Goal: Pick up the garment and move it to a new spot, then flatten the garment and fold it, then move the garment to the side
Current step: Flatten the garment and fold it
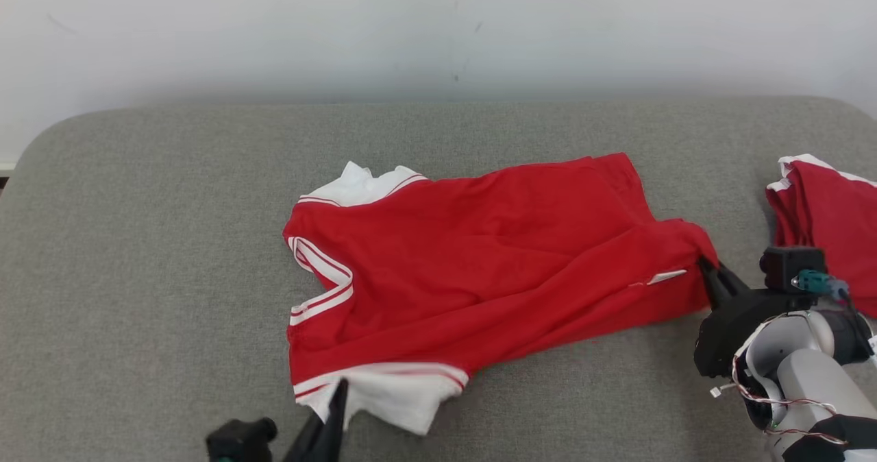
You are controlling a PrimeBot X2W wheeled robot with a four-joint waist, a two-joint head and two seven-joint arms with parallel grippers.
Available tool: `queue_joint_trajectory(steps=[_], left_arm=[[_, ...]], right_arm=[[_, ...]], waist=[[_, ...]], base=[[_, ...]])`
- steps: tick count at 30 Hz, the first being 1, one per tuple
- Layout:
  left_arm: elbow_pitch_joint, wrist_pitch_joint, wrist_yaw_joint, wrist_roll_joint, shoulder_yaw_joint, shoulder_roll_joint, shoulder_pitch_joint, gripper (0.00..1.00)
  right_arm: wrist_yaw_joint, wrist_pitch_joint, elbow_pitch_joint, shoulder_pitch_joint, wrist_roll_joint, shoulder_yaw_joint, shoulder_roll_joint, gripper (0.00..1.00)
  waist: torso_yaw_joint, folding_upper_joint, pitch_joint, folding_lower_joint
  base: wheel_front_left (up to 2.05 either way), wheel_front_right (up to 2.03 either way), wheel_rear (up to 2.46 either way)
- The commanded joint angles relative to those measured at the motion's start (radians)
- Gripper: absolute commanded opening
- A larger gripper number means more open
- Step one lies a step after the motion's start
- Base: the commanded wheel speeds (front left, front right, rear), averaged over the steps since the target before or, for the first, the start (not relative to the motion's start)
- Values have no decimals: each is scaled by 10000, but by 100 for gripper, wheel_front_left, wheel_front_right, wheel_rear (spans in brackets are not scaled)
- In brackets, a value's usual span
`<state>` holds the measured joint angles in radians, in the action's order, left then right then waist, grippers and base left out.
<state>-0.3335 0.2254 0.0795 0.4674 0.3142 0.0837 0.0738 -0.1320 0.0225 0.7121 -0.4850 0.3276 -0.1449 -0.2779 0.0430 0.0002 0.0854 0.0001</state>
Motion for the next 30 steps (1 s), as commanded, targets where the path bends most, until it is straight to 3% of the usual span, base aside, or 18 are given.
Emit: queue_joint_trajectory(steps=[1,10,18,24,30], left_arm=[[293,28,-6,109,-129,123,-27,0],[2209,-999,210,1676,-972,289,1354,0],[2206,-2292,343,2476,-1479,1004,4029,0],[1437,-3066,262,2470,-2109,1949,7175,0],[1000,-2904,224,1601,-2299,2919,10693,0]], right_arm=[[31,21,-220,131,204,13,-103,0],[31,1000,-2157,38,1779,583,159,0],[29,2687,-3325,-1301,3436,1182,827,0],[29,3372,-2638,-3957,3189,1579,1417,0],[28,2417,-1639,-7219,2447,2254,1871,0]], waist=[[-42,-2,-81,-1],[-213,-2,-64,-1],[-677,-2,842,-1],[-1279,-2,2990,-1],[-1556,-2,5304,-1]], base=[[0,0,0],[0,0,0],[0,0,0],[0,0,0],[0,0,0]])
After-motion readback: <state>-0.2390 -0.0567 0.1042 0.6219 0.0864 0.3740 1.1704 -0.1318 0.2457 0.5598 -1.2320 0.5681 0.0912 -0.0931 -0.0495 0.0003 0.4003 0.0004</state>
